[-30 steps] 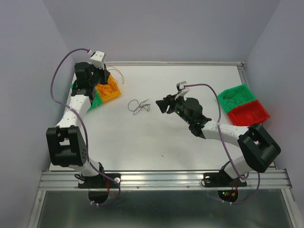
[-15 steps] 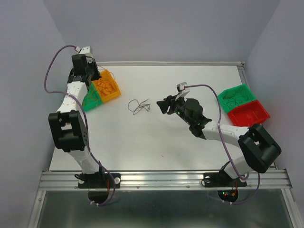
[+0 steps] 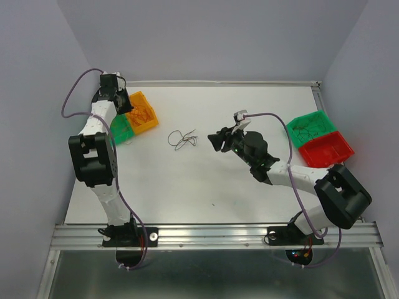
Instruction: Untangle the cables
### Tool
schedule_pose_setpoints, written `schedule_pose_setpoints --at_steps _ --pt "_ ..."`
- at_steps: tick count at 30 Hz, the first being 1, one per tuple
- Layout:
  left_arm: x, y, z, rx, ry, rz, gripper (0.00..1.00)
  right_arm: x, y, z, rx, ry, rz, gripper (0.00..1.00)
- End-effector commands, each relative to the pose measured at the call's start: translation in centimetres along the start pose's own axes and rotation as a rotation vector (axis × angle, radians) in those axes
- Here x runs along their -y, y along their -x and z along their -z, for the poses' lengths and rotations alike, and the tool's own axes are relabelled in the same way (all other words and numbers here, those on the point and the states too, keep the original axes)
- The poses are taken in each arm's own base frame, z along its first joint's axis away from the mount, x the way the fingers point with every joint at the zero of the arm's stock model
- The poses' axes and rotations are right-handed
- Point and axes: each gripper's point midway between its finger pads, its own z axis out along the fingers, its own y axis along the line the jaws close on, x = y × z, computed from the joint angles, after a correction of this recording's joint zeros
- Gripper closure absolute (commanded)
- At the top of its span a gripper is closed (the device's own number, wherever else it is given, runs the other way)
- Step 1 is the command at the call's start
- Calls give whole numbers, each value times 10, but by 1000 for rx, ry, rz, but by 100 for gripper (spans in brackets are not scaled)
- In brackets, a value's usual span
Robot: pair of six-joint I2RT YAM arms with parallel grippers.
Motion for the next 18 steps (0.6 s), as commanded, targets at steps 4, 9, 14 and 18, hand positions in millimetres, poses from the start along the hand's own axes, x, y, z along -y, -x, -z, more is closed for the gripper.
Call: schedule_pose_setpoints --at_steps 4,9,14,18 --pt "2 42 -2 50 21 46 100 -3 15 2 47 17 -3 47" --pt "8 39 -22 8 -4 90 100 -4 16 4 50 23 -5 48" --pt "11 49 -37 7 -4 122 100 -5 16 10 54 26 -3 48" --pt "7 51 -57 2 20 145 100 -4 17 14 57 29 -2 48"
